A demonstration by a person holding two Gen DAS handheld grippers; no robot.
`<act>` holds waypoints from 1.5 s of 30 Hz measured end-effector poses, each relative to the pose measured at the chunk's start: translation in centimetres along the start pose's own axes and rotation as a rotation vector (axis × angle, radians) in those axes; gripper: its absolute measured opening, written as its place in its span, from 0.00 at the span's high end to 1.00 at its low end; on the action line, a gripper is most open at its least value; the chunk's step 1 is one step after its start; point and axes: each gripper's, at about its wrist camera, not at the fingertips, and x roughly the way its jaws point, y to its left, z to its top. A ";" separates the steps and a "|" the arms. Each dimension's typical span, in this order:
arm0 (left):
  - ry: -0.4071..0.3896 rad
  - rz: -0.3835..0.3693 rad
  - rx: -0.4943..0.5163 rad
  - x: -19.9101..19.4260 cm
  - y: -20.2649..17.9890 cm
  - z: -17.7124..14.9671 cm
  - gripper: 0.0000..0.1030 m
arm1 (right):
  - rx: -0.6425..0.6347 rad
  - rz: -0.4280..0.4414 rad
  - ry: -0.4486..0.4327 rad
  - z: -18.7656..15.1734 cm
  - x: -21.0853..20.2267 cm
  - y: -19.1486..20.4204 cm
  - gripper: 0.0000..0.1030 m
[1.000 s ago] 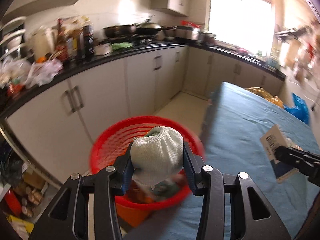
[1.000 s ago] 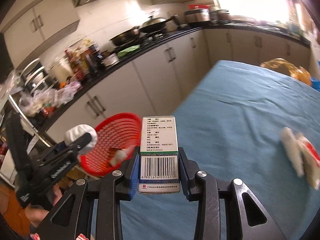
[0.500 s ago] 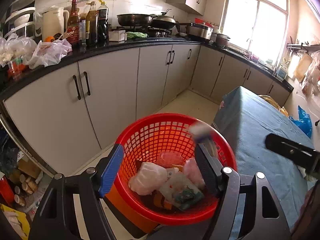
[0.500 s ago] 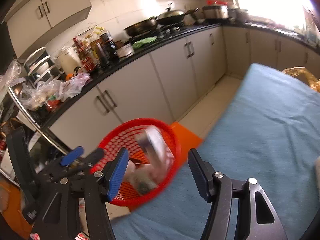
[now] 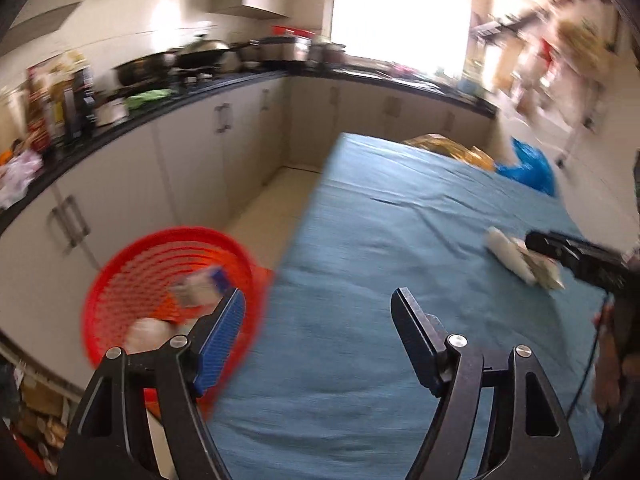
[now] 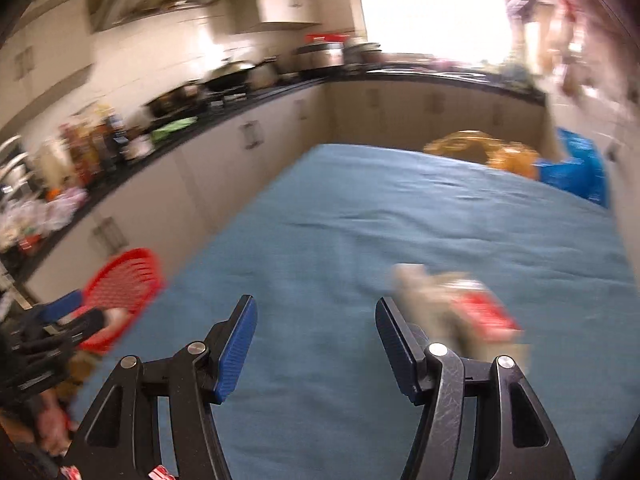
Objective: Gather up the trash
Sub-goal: 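Move both grippers back over the remaining table items, then grasp the white spray bottle with the left gripper while the right grasps the white-and-red snack bag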
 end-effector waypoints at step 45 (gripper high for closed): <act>0.284 -0.074 0.097 15.6 -20.2 3.1 0.72 | 0.294 -0.007 -0.056 -1.7 -1.9 -13.3 0.57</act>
